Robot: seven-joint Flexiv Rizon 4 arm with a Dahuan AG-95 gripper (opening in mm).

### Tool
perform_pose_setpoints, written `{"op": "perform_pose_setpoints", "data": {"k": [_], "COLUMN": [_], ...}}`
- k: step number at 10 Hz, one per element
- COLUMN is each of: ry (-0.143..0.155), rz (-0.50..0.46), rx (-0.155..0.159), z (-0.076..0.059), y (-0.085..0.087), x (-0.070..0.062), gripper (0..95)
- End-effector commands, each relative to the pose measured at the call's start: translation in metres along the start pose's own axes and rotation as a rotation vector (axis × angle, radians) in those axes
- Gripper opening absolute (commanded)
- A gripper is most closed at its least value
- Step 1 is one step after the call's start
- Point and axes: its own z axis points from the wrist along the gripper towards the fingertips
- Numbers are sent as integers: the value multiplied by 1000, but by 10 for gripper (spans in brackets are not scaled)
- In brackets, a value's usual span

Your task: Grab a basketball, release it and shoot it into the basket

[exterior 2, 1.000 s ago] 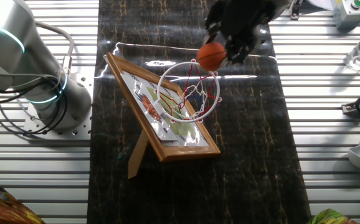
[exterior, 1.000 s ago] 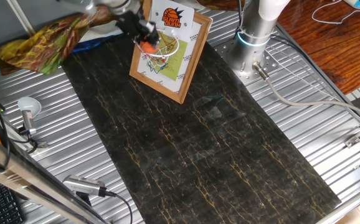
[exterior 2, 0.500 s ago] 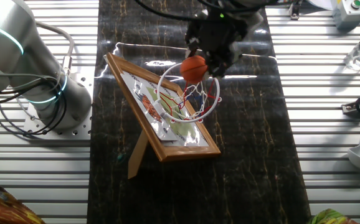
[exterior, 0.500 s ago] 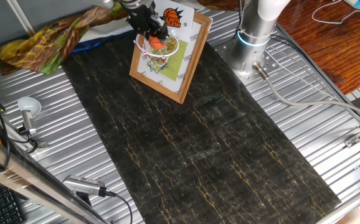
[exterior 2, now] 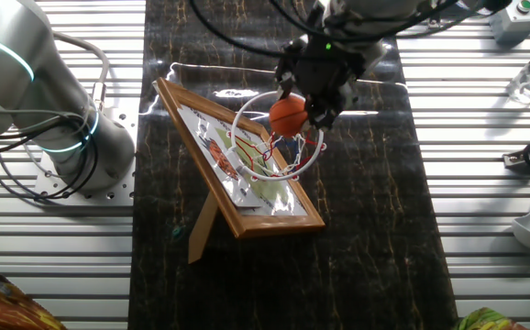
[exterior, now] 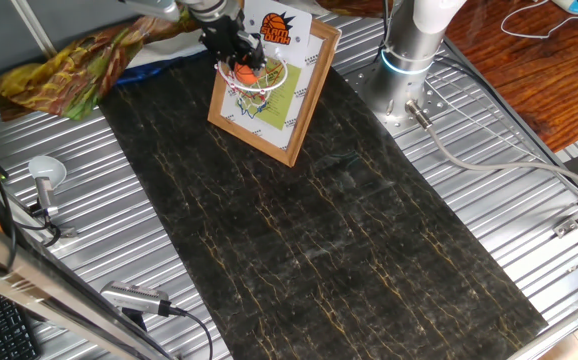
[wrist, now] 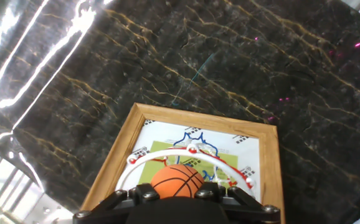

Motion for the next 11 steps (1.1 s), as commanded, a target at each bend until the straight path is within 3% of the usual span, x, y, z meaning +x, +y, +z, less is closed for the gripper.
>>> {"op": "perform_pose_setpoints", "data": {"k": [1,8,9,11], "ry": [-6,-22,-23,-23], "rz": [-1,-19,-27,-35], "rx": [-1,9,9,9], "z": [5,13,14,14], "y": [-4,-6,-6,-6], "x": [-2,-9,-9,-9], "gripper": [0,0,190,190]}}
